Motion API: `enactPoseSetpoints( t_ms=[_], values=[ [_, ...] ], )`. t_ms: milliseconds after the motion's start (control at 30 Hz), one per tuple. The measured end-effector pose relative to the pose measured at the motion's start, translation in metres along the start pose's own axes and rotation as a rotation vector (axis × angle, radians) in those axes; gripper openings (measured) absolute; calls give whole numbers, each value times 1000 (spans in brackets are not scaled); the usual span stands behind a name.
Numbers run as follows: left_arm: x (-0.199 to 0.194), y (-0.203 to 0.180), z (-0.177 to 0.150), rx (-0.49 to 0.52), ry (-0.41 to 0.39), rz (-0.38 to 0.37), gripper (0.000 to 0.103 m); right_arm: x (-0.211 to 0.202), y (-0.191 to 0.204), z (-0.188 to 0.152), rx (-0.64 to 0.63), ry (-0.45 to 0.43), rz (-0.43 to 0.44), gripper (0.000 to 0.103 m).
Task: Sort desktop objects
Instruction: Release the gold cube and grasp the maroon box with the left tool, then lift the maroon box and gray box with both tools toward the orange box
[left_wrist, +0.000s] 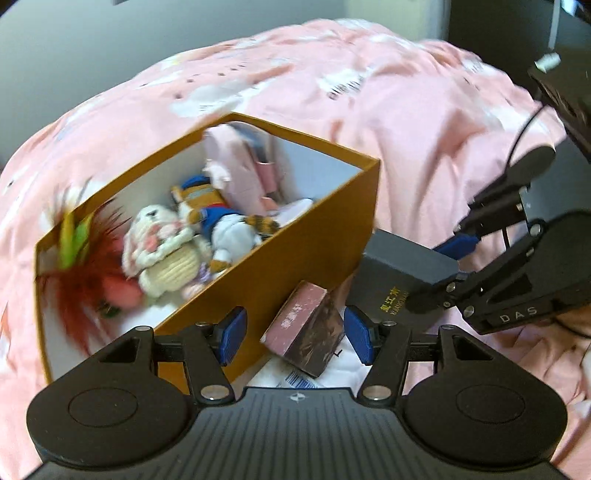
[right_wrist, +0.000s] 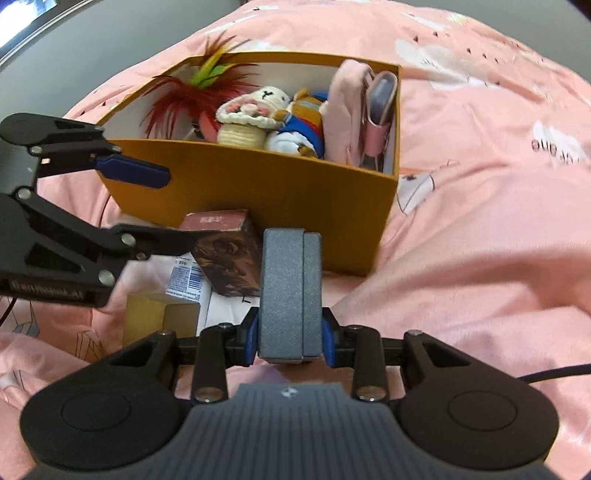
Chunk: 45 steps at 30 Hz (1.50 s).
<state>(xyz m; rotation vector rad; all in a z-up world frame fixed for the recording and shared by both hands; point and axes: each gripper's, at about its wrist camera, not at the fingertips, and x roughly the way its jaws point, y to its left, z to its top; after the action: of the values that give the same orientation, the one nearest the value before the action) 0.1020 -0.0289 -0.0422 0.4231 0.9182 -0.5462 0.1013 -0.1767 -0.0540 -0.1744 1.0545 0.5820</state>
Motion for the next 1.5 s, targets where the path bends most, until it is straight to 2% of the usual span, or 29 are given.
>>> enactPoseSetpoints(
  t_ms=[200,400,567,667,900,1033,1100,1267,1500],
  values=[
    [18,-3,-2,34,32,-37,63,7,-3,-2,8,8,14,35],
    [25,-7,-6,47,54,-4,48,8,-4,-1,17,10,23,35],
    [16,-10,-7,36,70,-90,34,9,-2,-1,13,10,28,35],
    [15,-16,-12,60,86,-109,33,8,-3,-1,17,9,29,35],
    [16,-40,-16,170,63,-50,33,9,0,-2,10,11,29,35],
    [27,-59,-21,294,82,33,34,11,-1,-3,12,14,34,35],
    [32,-62,-24,312,88,55,34,11,-2,-4,14,15,36,35],
    [28,-55,-22,224,66,57,29,10,-3,-4,26,10,41,35],
    [-8,-18,-13,-95,3,-20,26,-1,-3,-3,48,-21,56,35]
  ],
)
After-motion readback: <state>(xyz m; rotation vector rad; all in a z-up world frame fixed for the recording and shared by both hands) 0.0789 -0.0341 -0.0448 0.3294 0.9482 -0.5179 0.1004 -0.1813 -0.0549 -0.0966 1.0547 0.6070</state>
